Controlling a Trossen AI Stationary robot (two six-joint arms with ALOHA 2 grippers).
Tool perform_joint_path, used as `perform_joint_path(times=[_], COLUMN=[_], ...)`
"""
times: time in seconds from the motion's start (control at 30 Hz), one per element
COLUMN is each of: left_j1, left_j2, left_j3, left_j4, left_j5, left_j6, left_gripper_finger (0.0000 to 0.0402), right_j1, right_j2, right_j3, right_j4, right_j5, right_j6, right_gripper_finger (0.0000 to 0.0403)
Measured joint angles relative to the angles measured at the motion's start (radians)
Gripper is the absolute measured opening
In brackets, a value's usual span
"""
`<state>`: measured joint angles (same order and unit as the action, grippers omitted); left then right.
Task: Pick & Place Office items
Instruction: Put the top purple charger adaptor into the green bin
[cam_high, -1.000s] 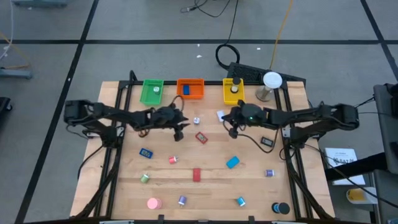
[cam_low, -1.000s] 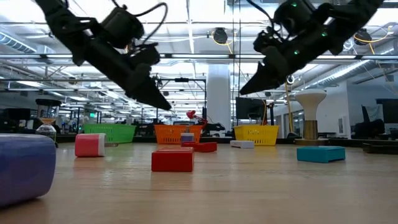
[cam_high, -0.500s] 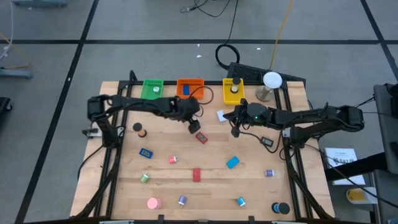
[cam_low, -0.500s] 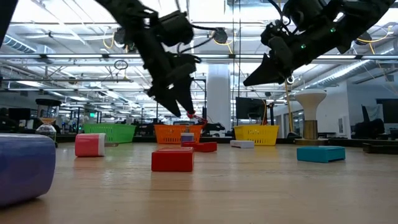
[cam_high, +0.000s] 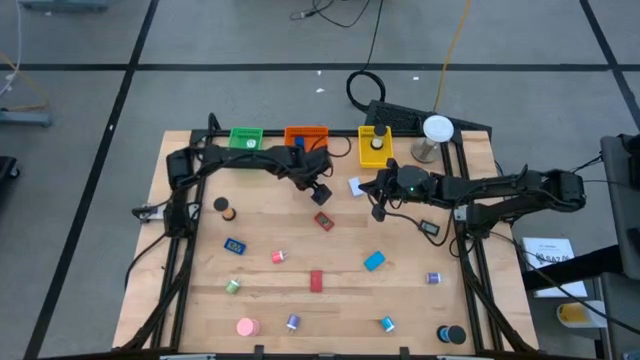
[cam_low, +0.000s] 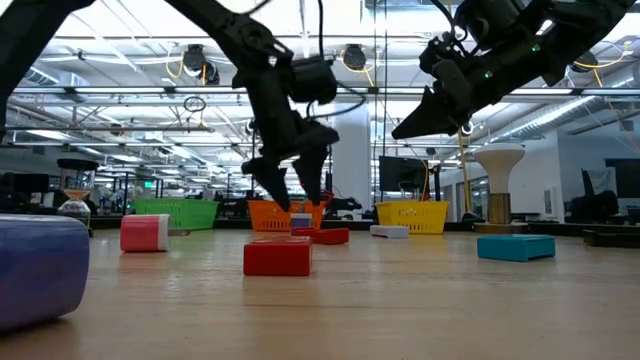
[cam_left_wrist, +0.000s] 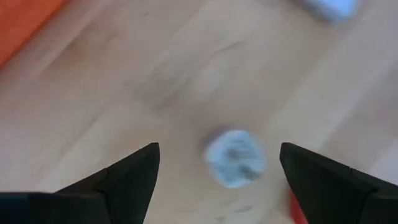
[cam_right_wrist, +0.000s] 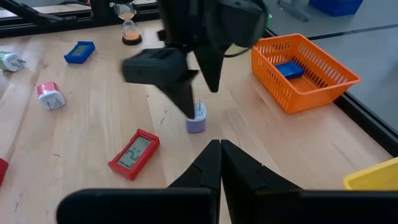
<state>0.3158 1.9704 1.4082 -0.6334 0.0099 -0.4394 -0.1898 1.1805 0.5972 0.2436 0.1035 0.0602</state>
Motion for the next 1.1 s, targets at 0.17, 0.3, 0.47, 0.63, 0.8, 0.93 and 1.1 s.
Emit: perform_joint_path(times=[0.17, 0.3, 0.47, 0.63, 0.8, 0.93, 1.1], left_j1=[0.02, 0.02, 0.014, 0.011, 0.016, 0.014, 0.015], left_j2=[0.007, 0.007, 0.028, 0.029, 0.037, 0.044, 0.048], left_j3=[0.0, 0.0, -0.002, -0.002, -0.002, -0.003, -0.003], left_j4=[0.011, 0.017, 0.052, 0.052, 0.036, 0.012, -0.046], left_j5=[-0.007, -0.01, -0.004, -0.027, -0.013, -0.006, -0.007], left_j6=[0.012, 0.015, 0.06, 0.097, 0.097, 0.1, 0.099], left_gripper_finger=[0.034, 0.034, 0.0322, 0.0294, 0.0265, 0.0252, 0.0256], right_j1=[0.0, 0.0, 0.0, 0.001, 0.001, 0.002, 0.002], right_j2=[0.0, 0.0, 0.0, 0.0, 0.0, 0.0, 0.0], right_j3=[0.0, 0.0, 0.0, 0.0, 0.0, 0.0, 0.0], right_j4=[-0.001, -0.001, -0.001, -0.001, -0.001, -0.001, -0.001], right_j5=[0.0, 0.0, 0.0, 0.0, 0.0, 0.0, 0.0], right_j6=[-0.001, -0.001, -0.001, -0.001, -0.001, -0.001, -0.001], right_gripper_finger=[0.0001, 0.0001, 0.0001, 0.0001, 0.0, 0.0, 0.0])
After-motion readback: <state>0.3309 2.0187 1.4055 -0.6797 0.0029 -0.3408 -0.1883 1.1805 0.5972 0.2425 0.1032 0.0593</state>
